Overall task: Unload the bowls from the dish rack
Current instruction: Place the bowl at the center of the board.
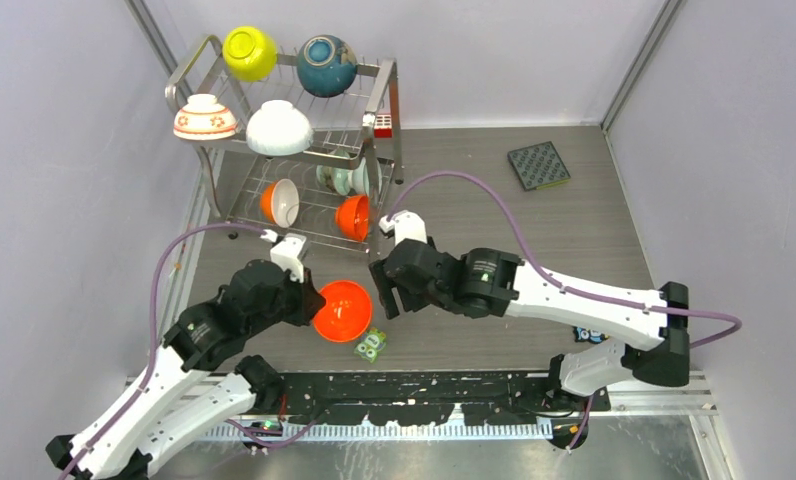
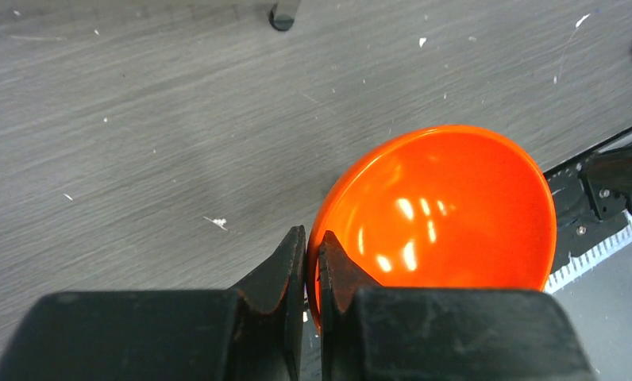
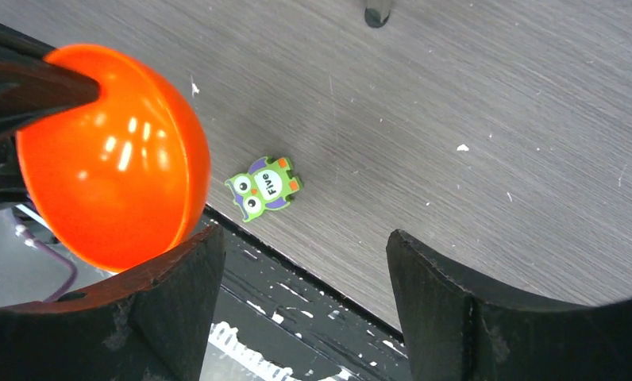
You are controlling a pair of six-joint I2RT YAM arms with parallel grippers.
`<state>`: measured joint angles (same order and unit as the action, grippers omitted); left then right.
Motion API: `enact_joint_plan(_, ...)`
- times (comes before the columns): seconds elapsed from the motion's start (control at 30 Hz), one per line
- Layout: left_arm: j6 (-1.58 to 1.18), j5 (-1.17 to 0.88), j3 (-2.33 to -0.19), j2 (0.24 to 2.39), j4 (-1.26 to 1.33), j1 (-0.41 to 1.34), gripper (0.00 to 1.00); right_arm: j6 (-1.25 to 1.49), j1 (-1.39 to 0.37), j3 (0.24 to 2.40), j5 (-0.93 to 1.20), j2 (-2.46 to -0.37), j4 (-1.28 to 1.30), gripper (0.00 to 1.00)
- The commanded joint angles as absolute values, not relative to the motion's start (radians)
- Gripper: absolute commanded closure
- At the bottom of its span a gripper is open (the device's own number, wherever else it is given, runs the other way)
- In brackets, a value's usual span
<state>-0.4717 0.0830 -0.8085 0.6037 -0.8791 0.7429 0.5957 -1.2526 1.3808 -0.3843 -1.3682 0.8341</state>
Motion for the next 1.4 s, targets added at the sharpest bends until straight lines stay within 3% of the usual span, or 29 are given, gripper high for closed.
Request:
enact_joint_plan(0.0,-0.485,0.162,-0.813,0.570,-0.829,0.760,1.00,0.590,-1.285,1.470,-0.411,-1.420,0.857,0.23)
enact_joint_plan(0.77,-0.553,0.250,-0.841,0.604,-0.876,0.784,1.00,0.622,-1.305,1.537,-0.411,-1.557,0.753,0.24)
enact_joint_plan(1.37,-0.603,0.248,-0.849,0.645,-0.873,0.796,1.00,0.642,-1.301,1.469,-0.442,-1.609,0.689,0.48)
